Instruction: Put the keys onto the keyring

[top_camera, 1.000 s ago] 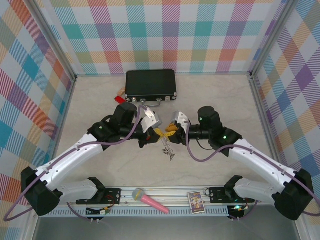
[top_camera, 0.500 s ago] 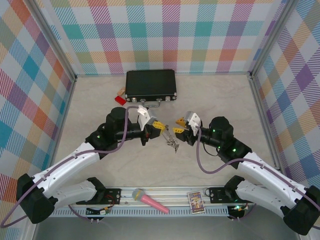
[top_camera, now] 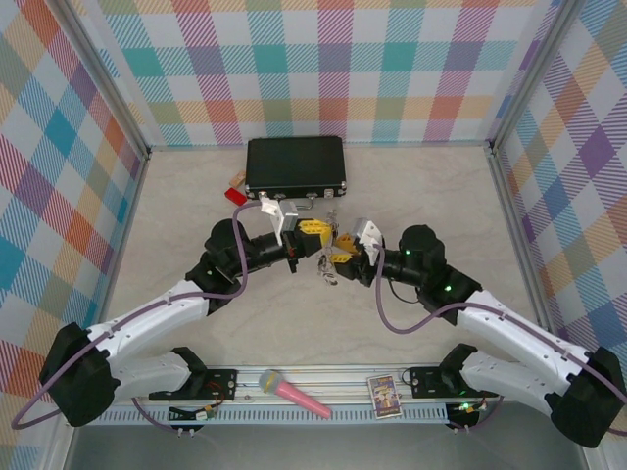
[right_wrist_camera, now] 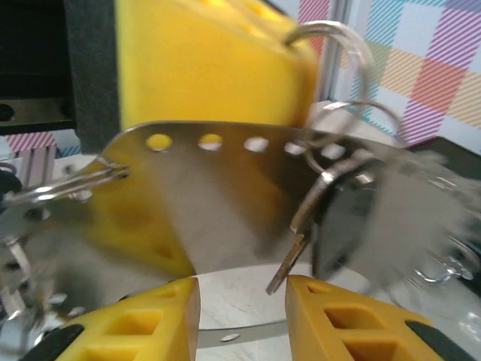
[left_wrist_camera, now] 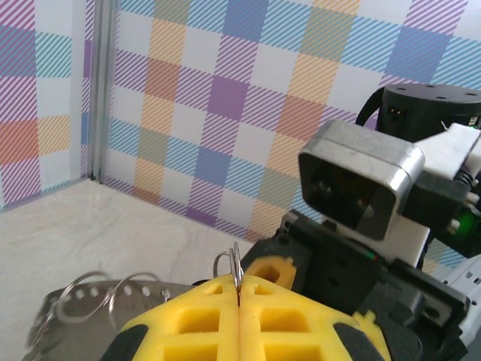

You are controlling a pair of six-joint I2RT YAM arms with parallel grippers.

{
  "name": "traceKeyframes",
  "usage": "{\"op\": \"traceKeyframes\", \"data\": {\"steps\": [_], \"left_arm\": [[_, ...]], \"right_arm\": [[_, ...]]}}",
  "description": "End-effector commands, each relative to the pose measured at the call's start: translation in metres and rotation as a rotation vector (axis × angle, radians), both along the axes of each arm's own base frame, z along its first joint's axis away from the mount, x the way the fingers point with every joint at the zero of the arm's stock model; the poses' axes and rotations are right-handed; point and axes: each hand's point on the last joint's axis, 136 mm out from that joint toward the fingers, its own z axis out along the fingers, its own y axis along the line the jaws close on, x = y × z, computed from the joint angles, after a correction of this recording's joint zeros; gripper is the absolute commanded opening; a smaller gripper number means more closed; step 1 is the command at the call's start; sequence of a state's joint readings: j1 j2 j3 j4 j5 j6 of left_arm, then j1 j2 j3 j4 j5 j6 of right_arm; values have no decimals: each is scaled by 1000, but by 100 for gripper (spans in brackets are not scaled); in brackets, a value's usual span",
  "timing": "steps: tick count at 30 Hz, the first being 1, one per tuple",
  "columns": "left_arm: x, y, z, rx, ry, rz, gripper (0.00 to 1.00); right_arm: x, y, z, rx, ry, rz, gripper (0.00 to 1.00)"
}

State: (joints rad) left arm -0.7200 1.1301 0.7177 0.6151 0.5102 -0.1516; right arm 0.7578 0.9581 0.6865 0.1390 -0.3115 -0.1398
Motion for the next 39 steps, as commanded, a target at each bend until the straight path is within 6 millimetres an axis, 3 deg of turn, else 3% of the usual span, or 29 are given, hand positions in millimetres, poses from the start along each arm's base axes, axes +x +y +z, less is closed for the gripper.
{"op": "traceKeyframes", "data": {"steps": [1, 7, 13, 21, 30, 34, 39], "left_arm": [[-8, 4, 35, -149, -79, -17, 0], [-12, 7, 33, -170, -83, -16, 0], [-13, 11, 29, -181, -92, 0, 0], [-12, 13, 32, -198, -105, 8, 0], [-12, 11, 32, -199, -100, -5, 0], [-13, 10, 33, -200, -94, -17, 0], [-14, 9, 32, -195, -88, -22, 0]], "right_arm": [[-7, 15, 30, 65, -39, 55, 35], [-4, 18, 28, 67, -29, 31, 36], [1, 1, 27, 70, -51, -62, 38], [2, -16, 41, 79, -103, -129, 38], [7, -11, 52, 76, -158, -127, 36], [13, -9, 54, 68, -182, -143, 28], [17, -7, 57, 77, -212, -149, 26]]}}
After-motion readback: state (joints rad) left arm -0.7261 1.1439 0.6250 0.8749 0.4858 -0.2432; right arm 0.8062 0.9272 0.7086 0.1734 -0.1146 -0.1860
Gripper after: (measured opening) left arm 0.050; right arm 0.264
